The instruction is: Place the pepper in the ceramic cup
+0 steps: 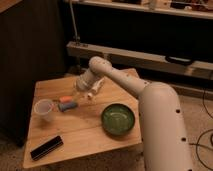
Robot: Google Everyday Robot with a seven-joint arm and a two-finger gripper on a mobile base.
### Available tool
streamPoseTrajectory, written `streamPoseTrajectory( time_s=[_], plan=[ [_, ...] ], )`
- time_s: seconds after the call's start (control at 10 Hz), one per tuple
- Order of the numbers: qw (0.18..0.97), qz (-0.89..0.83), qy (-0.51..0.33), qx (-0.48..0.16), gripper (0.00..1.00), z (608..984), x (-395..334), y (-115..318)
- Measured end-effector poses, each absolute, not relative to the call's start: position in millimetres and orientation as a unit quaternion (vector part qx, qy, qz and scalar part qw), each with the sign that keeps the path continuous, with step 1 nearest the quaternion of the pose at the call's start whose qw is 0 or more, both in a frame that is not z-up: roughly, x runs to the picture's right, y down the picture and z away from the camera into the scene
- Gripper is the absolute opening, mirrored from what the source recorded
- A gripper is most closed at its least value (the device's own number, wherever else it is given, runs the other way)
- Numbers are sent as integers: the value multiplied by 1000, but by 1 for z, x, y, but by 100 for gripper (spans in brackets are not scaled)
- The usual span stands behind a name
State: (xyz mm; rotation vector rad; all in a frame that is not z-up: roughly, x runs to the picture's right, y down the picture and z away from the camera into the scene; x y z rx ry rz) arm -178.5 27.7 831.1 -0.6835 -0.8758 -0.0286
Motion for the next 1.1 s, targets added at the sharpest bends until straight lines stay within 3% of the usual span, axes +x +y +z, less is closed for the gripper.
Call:
streamPoseTrajectory(
  time_s=[0.7,1.1],
  plan=[
    [864,-20,-402,-303,0,810,-180,25],
    [882,-61,-378,-276,0,758,-193,10]
  ],
)
